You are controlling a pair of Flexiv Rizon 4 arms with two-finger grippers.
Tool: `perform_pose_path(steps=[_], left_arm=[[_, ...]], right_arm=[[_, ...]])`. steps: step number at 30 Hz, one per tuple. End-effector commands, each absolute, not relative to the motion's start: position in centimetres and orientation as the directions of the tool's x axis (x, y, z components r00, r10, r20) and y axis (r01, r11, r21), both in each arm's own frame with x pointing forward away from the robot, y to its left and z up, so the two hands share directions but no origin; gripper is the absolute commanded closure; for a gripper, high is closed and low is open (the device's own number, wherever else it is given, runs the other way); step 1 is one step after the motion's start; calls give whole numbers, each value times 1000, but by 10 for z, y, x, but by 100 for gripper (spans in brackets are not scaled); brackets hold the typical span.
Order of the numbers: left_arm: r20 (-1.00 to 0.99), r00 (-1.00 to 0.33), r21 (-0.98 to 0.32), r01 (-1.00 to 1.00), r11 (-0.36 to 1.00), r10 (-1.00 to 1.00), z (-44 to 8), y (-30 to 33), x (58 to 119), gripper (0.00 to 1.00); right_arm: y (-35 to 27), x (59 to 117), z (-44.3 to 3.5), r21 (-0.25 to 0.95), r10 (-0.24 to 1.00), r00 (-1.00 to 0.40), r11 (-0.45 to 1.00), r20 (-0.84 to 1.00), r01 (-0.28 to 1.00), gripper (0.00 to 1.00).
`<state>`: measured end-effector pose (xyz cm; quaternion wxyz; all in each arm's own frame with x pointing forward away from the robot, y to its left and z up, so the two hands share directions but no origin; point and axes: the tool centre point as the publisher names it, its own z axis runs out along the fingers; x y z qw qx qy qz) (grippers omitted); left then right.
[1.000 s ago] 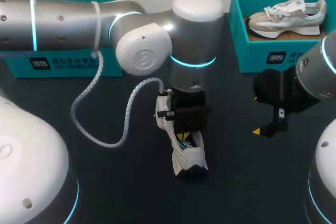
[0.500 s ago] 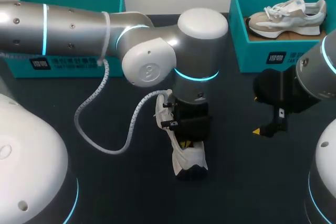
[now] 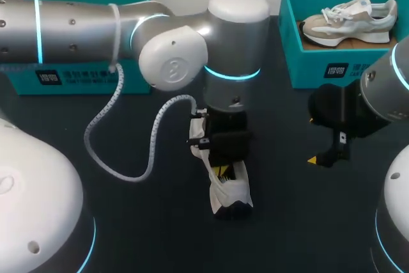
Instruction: Take the shoe out of the shoebox, open the shoe tongue, remove and reinsert the insole, then place the shoe into the shoebox
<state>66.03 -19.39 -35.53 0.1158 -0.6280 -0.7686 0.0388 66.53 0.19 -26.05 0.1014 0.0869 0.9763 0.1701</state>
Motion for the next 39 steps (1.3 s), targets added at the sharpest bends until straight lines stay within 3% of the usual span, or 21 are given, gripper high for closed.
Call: perform_pose_path(steps=[1,12,22,39], left_arm=[[145,-168,-211,958,197,975,-366,-195,655,100],[180,-163,-188,962,197,970,-402,-197,650,100],[56,-241,-133,960,246,969,-417,-200,648,100],[-140,-369,-183,921,342,919,-427,-223,660,100]], right_arm=[[2,664,-262,350,205,-963,927,-172,135,0],[2,664,-262,350,205,-963,927,-172,135,0],[2,664,-262,350,205,-963,927,-172,135,0],[2,664,-262,350,205,-963,927,-172,135,0]])
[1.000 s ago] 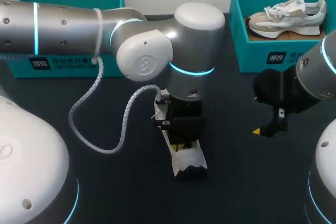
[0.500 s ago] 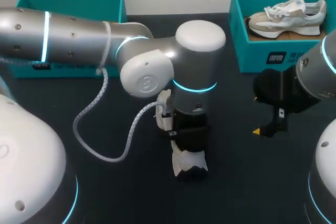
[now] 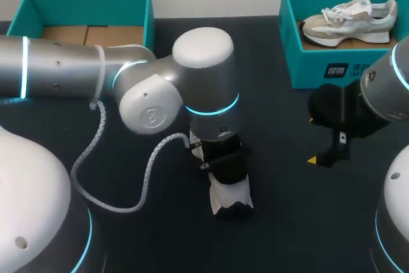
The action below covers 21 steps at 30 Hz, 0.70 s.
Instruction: Take the shoe out of the shoebox, open the shoe tongue, remove and reinsert the insole, then place the shoe into the shoebox
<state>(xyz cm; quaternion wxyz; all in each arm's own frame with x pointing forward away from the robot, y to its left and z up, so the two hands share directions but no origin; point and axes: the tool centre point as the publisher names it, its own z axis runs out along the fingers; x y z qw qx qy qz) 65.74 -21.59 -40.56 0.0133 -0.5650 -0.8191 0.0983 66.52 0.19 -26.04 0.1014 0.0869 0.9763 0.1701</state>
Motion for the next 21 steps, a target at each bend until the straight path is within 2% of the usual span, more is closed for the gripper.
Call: perform_pose_path(steps=[1,11,21], left_arm=[[-155,-382,-181,918,354,911,-429,-225,661,100],[-209,-415,-191,905,379,885,-425,-237,660,100],[-272,-415,-193,908,373,868,-381,-211,661,100]], right_arm=[[2,664,-262,350,205,-963,927,-172,135,0],[2,664,-262,350,205,-963,927,-172,135,0],[2,664,-262,350,205,-963,927,-172,135,0]])
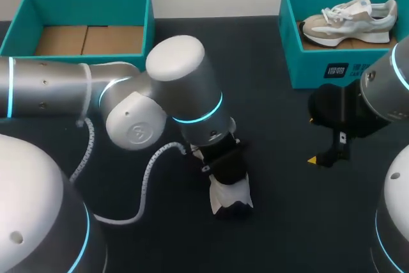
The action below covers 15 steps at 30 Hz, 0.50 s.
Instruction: Take the shoe out of the shoebox, open the shoe tongue, remove and reinsert the insole, then place the shoe into the shoebox
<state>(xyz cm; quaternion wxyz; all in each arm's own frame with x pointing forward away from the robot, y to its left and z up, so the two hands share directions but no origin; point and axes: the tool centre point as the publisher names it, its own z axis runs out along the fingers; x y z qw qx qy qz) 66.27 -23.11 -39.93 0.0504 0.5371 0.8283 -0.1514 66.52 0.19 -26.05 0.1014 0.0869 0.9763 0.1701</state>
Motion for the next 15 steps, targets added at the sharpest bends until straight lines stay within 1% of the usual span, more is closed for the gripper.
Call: perform_pose_path(steps=[1,9,15], left_arm=[[-273,-410,-195,909,367,870,-378,-208,662,100],[-285,-400,-181,915,361,871,-364,-197,668,100],[-222,-338,-152,939,310,915,-379,-203,668,100]], right_arm=[[2,664,-262,350,205,-963,927,-172,135,0],[2,664,-262,350,205,-963,927,-172,135,0],[2,664,-262,350,205,-963,927,-172,135,0]])
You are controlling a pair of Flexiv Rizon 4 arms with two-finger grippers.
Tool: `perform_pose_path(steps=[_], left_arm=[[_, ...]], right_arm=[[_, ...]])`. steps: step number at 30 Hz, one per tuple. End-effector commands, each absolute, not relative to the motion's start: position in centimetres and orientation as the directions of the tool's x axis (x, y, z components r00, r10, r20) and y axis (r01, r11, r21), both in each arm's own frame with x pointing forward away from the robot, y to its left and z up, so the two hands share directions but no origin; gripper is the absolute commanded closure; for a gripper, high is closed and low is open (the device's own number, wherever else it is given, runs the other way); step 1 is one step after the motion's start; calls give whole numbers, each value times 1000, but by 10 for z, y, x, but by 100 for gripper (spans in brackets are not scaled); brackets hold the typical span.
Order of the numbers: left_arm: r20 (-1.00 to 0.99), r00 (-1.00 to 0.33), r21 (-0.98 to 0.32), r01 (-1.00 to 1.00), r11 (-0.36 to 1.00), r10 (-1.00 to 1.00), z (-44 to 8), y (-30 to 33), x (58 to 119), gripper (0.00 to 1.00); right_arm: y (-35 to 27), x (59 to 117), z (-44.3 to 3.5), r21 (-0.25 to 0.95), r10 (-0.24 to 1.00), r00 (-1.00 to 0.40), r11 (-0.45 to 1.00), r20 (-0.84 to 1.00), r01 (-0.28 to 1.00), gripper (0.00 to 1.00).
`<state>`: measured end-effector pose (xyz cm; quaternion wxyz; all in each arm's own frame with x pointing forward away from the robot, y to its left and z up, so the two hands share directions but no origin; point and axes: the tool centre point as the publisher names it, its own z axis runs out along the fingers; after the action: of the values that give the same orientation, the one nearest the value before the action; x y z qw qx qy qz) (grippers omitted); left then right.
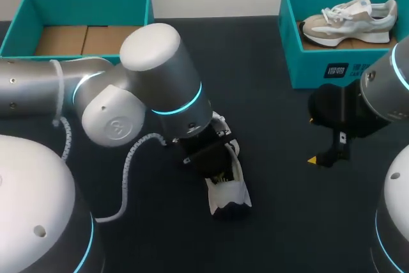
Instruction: Take the shoe out of the shoebox, open the shoe tongue, remove and reinsert the insole, then place the shoe into the shoebox
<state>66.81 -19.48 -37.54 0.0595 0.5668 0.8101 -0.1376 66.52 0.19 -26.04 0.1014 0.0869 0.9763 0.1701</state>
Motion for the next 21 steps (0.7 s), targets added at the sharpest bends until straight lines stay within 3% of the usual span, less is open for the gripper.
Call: perform_pose_path(steps=[1,21], left_arm=[[-215,-332,-151,940,305,918,-382,-204,668,100],[-224,-362,-168,929,330,905,-424,-224,661,100]], right_arm=[[2,664,-262,350,205,-963,927,-172,135,0],[2,664,-262,350,205,-963,927,-172,135,0]])
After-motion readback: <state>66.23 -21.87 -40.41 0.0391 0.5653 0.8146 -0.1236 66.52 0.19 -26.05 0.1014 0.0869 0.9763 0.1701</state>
